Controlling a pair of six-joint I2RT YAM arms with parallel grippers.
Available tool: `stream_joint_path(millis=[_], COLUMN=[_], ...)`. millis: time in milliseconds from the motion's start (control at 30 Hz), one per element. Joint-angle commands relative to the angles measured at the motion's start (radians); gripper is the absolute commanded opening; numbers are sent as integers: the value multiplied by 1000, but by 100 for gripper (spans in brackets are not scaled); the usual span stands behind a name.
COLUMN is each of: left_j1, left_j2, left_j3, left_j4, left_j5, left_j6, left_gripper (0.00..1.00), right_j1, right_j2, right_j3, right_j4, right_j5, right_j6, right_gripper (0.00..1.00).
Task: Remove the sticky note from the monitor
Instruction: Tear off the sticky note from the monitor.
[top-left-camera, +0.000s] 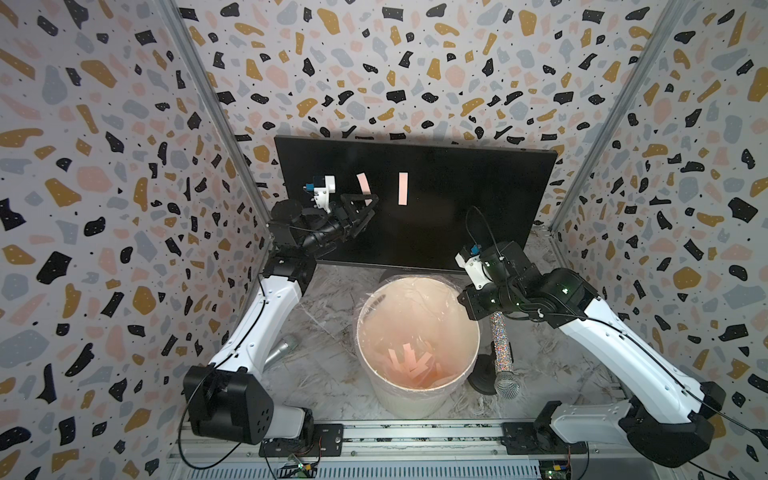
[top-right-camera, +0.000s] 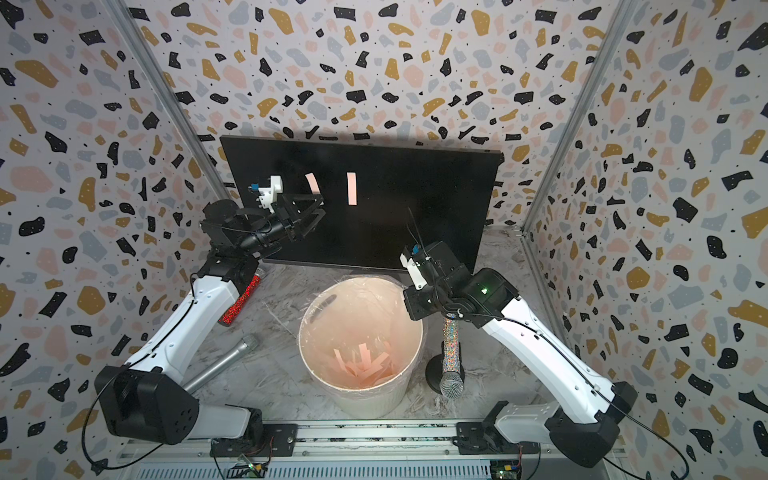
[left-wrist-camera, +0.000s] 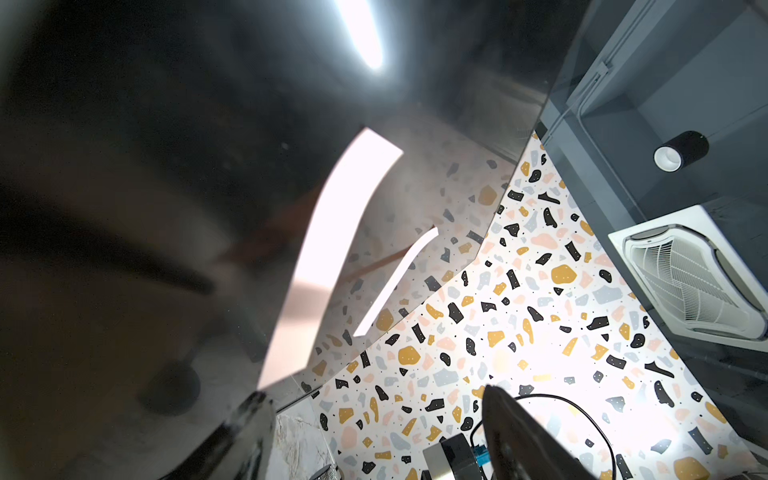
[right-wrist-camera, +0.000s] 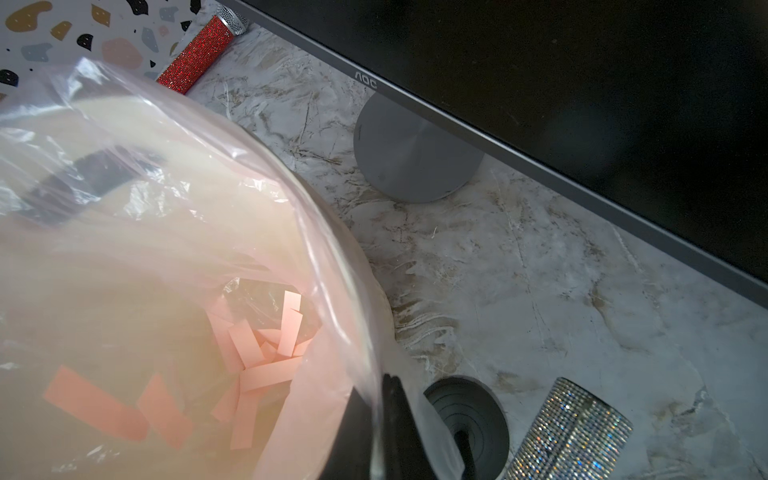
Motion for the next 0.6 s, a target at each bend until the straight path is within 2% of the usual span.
stream_joint_path(millis=[0, 233, 567], left_j1=[12, 20, 21], left_j2=[11, 28, 67], left_j3=[23, 34, 74], left_j4=[145, 155, 194], left_j5=[32, 28, 32], left_j6=[-68, -77, -129], left_gripper=[78, 76, 59], right_j1=[-4, -3, -4], right_j2=[-33, -33, -35], right_j3=[1, 3, 3], right_j4=[42, 43, 42], right_j5=[7, 6, 3], right_j6=[26, 26, 26], right_gripper=[2, 2, 2])
